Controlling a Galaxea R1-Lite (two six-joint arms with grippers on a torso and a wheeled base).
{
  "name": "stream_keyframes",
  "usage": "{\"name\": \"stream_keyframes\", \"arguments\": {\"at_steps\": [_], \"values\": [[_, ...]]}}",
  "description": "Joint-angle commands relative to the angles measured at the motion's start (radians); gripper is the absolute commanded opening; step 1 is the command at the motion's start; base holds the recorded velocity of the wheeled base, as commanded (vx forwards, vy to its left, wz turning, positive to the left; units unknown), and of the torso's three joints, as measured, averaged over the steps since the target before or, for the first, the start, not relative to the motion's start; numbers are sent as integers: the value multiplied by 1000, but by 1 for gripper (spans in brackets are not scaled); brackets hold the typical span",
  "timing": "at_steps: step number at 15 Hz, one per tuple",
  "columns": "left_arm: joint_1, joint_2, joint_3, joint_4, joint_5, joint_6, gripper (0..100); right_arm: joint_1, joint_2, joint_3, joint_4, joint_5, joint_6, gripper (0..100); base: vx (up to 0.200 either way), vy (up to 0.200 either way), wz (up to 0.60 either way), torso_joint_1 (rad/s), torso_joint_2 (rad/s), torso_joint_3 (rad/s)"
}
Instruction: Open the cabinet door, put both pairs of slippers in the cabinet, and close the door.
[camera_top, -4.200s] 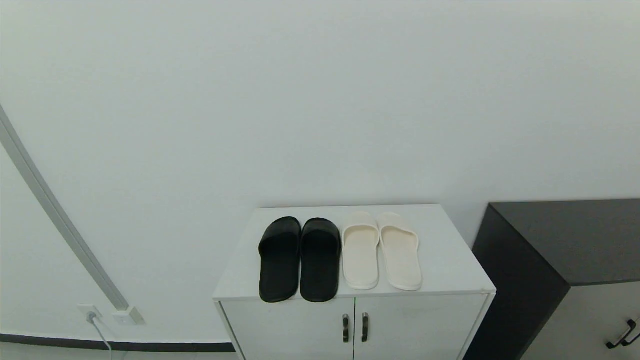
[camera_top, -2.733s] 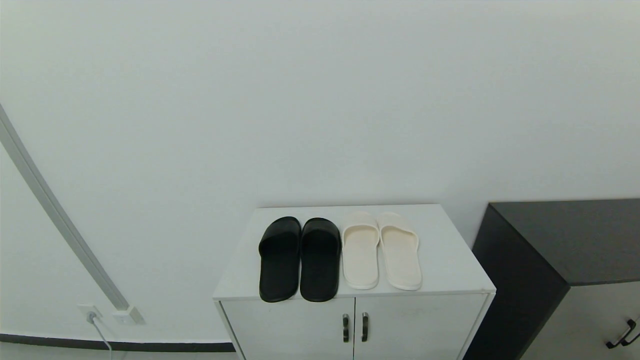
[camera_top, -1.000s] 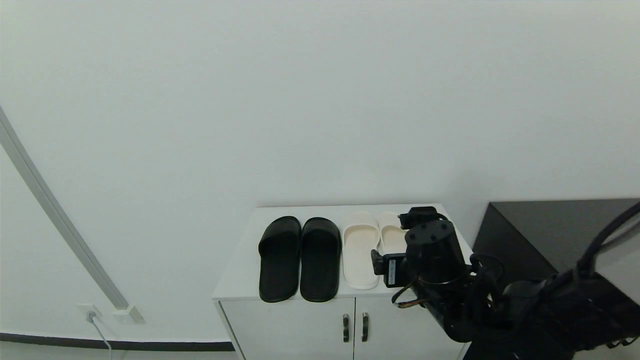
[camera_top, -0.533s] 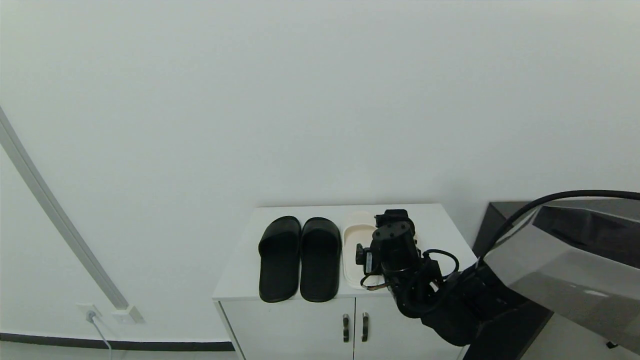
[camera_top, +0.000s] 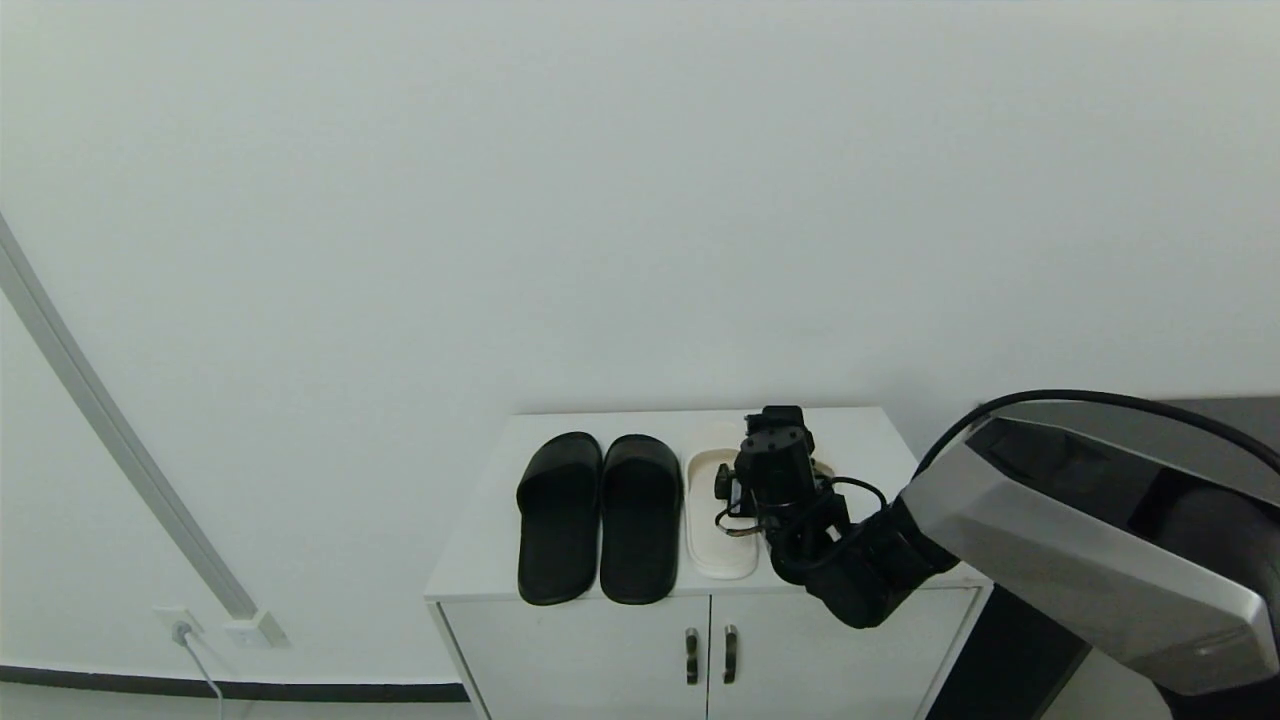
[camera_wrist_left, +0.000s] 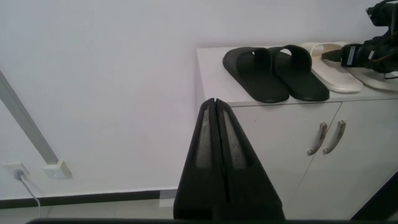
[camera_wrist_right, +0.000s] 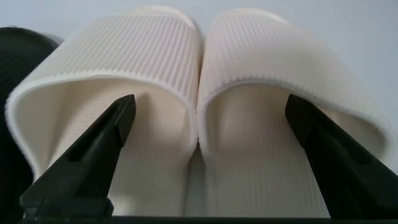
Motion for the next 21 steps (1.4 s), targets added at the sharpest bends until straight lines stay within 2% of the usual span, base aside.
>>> {"name": "stream_keyframes", "arguments": {"at_steps": [1, 2, 11, 14, 17, 21], "values": [[0, 1, 0, 0, 0, 0, 0, -11, 28, -30, 1, 0, -7, 100, 0, 0, 0, 0, 0, 0], [0, 1, 0, 0, -1, 0, 0, -11, 28, -32, -1, 0, -15, 0, 0, 0, 0, 0, 0, 0], [0, 1, 2, 0, 0, 0, 0, -11, -25, 7, -4, 9, -21, 0, 0, 0, 0, 0, 0, 0], [0, 1, 2, -2, 0, 0, 0, 6, -186, 177, -59, 90, -64, 0, 0, 0, 0, 0, 0, 0], [0, 1, 2, 0, 0, 2, 0, 37, -371, 401, -151, 192, -152, 0, 0, 0, 0, 0, 0, 0], [0, 1, 2, 0, 0, 3, 0, 89, -571, 566, -157, 347, -188, 0, 0, 0, 0, 0, 0, 0]]}}
